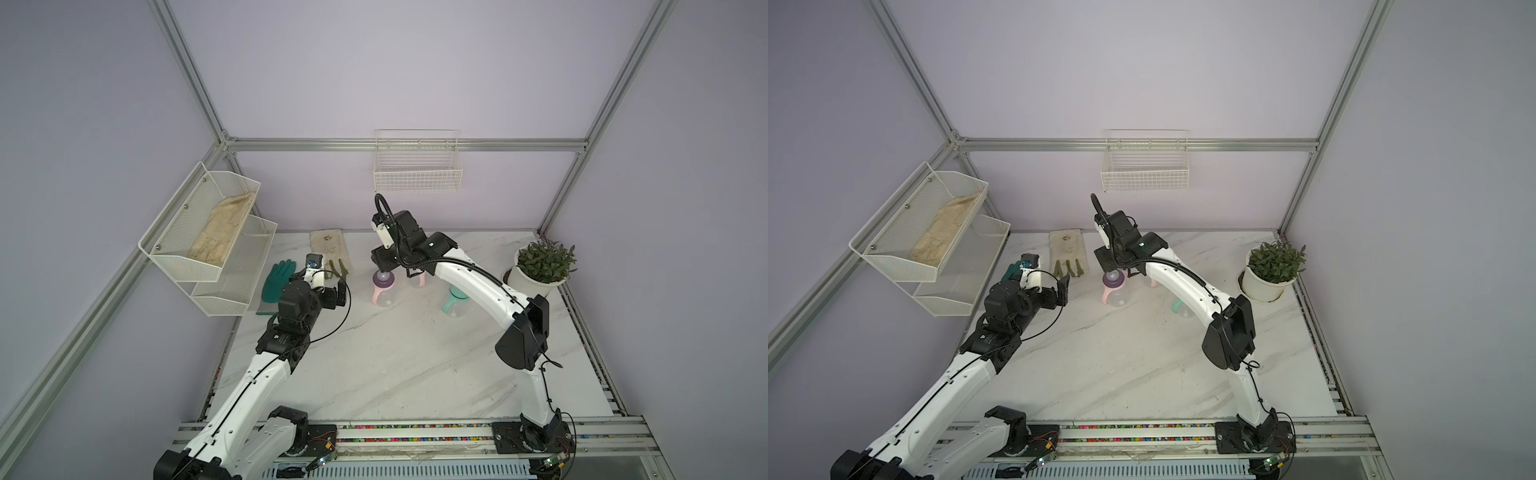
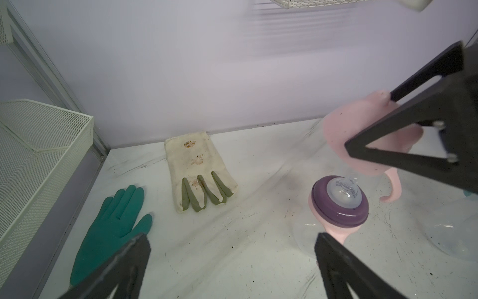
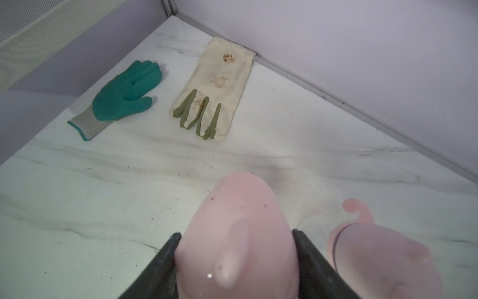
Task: Assemble the baby bottles
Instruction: Close the lid on the baby bottle.
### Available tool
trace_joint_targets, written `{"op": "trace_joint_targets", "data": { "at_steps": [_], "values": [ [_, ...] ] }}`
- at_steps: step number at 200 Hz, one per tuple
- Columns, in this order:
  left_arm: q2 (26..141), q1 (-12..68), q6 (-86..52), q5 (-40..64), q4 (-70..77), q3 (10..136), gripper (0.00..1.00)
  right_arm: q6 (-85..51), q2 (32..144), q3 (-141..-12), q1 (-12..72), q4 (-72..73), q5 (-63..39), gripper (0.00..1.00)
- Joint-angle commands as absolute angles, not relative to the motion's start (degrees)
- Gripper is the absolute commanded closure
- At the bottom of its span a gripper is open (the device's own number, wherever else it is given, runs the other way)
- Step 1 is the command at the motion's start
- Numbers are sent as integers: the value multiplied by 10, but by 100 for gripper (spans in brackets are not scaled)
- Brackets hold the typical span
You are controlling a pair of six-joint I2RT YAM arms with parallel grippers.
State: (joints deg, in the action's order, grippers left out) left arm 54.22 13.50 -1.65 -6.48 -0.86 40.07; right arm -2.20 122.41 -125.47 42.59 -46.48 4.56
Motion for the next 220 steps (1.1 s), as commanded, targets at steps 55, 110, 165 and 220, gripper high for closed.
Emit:
{"op": "trace_joint_targets", "data": {
  "at_steps": [55, 110, 165, 220],
  "values": [
    [556, 130, 1, -63, 23, 434, 0, -4, 1244, -1282, 422, -536, 27, 41],
    [559, 130, 2, -60, 23, 434, 0, 0, 1258, -1274, 414, -533, 14, 33],
    [567, 130, 4, -56, 22, 436, 0, 2, 1266, -1265, 408, -531, 1, 29],
    [571, 130, 6, -55, 22, 436, 0, 1, 1271, -1261, 406, -533, -14, 26]
  ]
}}
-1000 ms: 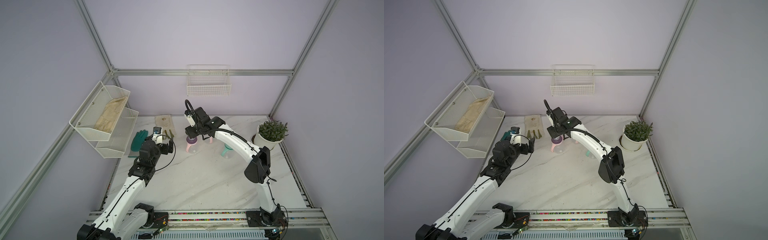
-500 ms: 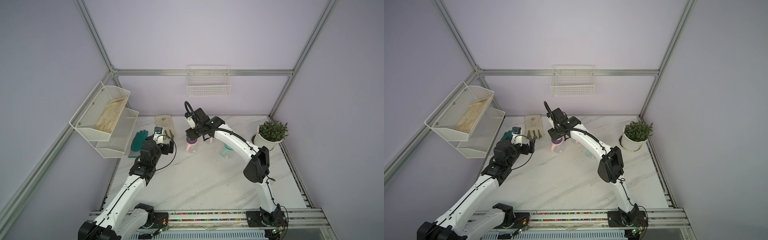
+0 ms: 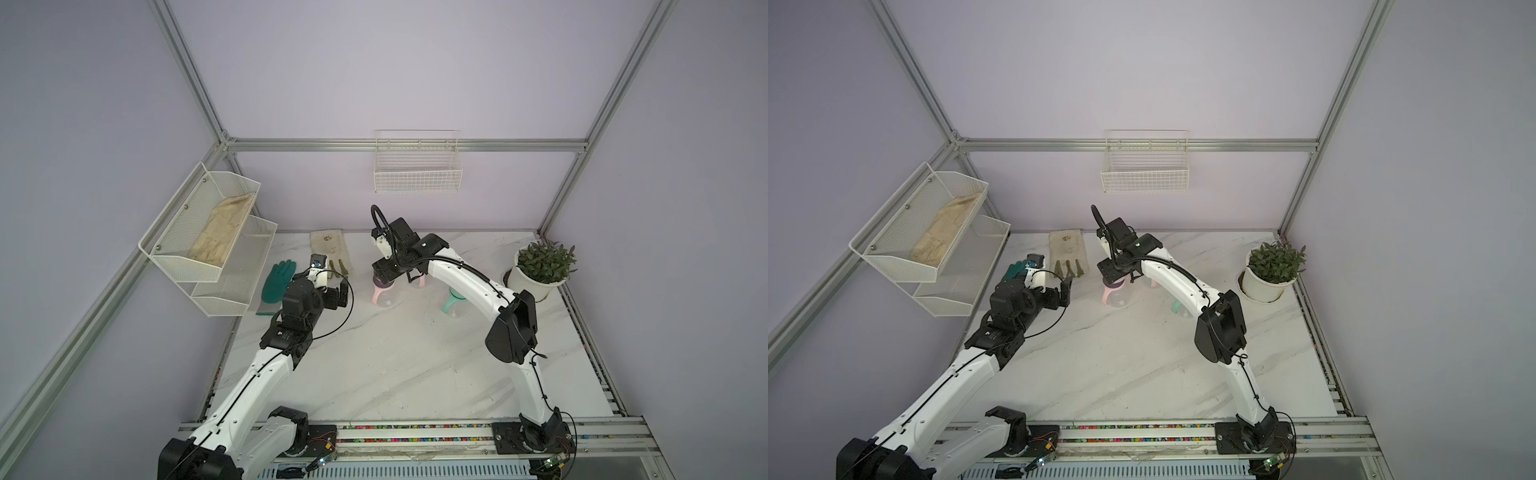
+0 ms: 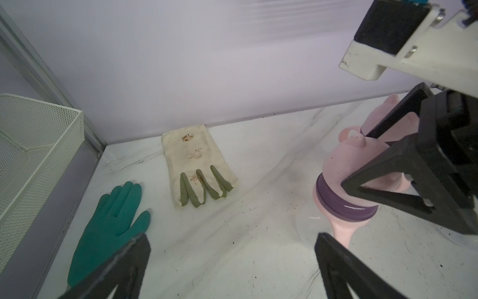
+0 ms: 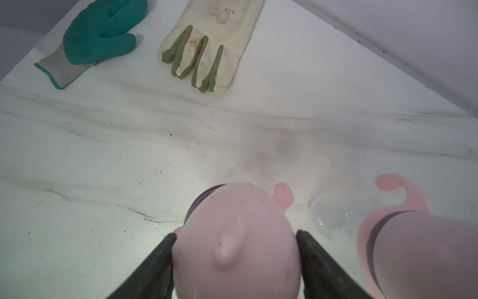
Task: Assemble the baby bottles
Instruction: Close the lid on the baby bottle.
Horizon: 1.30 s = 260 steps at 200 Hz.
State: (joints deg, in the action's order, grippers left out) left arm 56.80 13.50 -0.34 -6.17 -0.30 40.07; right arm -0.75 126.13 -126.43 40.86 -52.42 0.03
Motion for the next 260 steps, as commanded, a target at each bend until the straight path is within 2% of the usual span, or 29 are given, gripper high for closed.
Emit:
{"op": "trace_joint_targets", "data": {
  "at_steps": [1, 135, 260],
  "values": [
    [571, 130, 6, -55, 22, 437, 0, 2, 1271, -1261, 406, -533, -14, 26],
    [595, 131, 8, -50, 28, 436, 0, -3, 1256, -1249, 406, -511, -18, 25],
    [735, 128, -2, -43, 55, 433, 0, 2, 1231, -1240, 406, -487, -17, 28]
  ]
}}
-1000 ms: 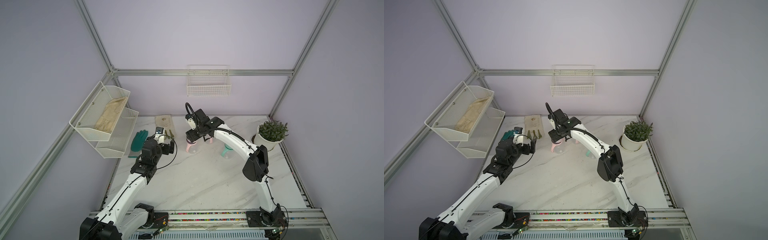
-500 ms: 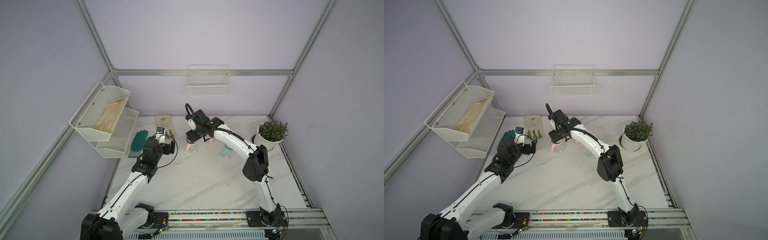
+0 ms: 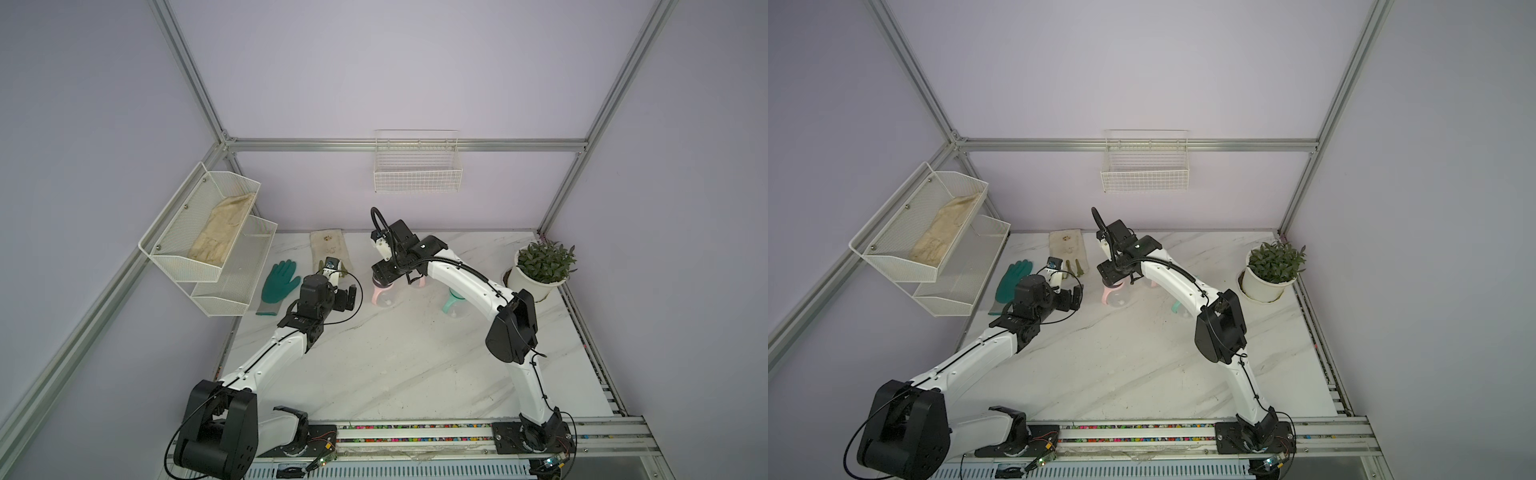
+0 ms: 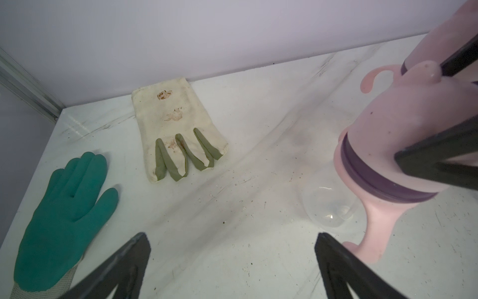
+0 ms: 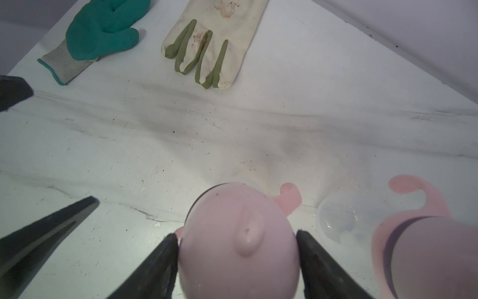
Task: Assemble the baby bottles
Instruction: Close the lid on the baby bottle.
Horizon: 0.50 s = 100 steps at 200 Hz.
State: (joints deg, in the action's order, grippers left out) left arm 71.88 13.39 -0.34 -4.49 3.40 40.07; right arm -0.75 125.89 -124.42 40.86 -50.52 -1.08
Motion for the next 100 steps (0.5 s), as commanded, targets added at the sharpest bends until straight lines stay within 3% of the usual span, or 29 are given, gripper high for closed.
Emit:
{"op": "trace_joint_targets", "data": {
  "at_steps": [1, 100],
  "values": [
    [736, 128, -2, -43, 54, 434, 0, 2, 1231, -1240, 406, -487, -17, 28],
    [866, 127, -25, 30, 53, 488, 0, 12, 1238, -1263, 409, -497, -16, 31]
  ]
}}
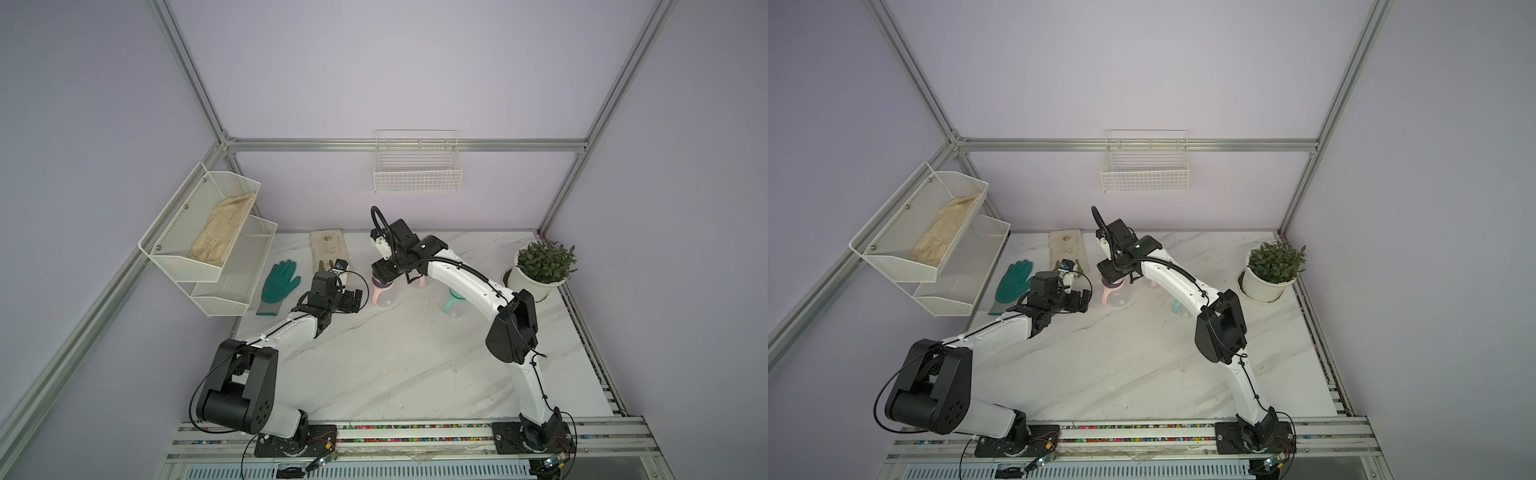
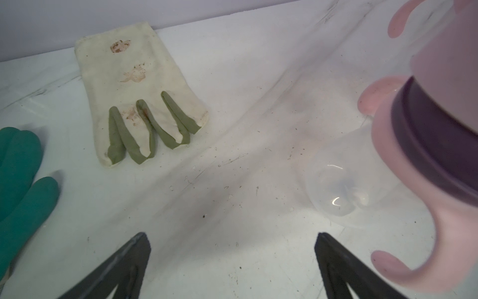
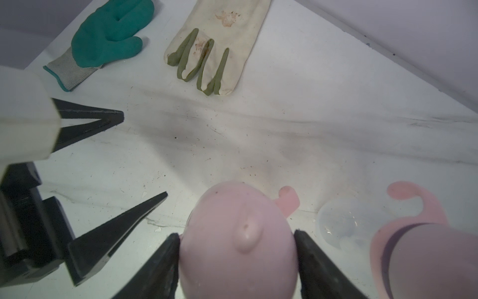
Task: Assemble the baby bottles
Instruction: Close the lid on the baby bottle.
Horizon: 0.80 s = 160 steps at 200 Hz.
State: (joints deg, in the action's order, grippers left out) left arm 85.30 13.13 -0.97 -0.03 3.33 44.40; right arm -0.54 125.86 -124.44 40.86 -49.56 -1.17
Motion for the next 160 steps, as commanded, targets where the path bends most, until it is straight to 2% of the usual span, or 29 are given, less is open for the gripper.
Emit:
{"op": "trace_joint_targets", "data": {
  "at_steps": [1, 69, 160],
  "values": [
    [867, 127, -25, 30, 53, 488, 0, 12, 1239, -1264, 409, -498, -16, 31],
    [883, 127, -33, 44, 60, 496, 0, 30, 1249, -1272, 421, -510, -4, 26],
    [868, 126, -33, 21, 39, 503, 0, 23, 1217, -1255, 424, -480, 12, 25]
  ]
}}
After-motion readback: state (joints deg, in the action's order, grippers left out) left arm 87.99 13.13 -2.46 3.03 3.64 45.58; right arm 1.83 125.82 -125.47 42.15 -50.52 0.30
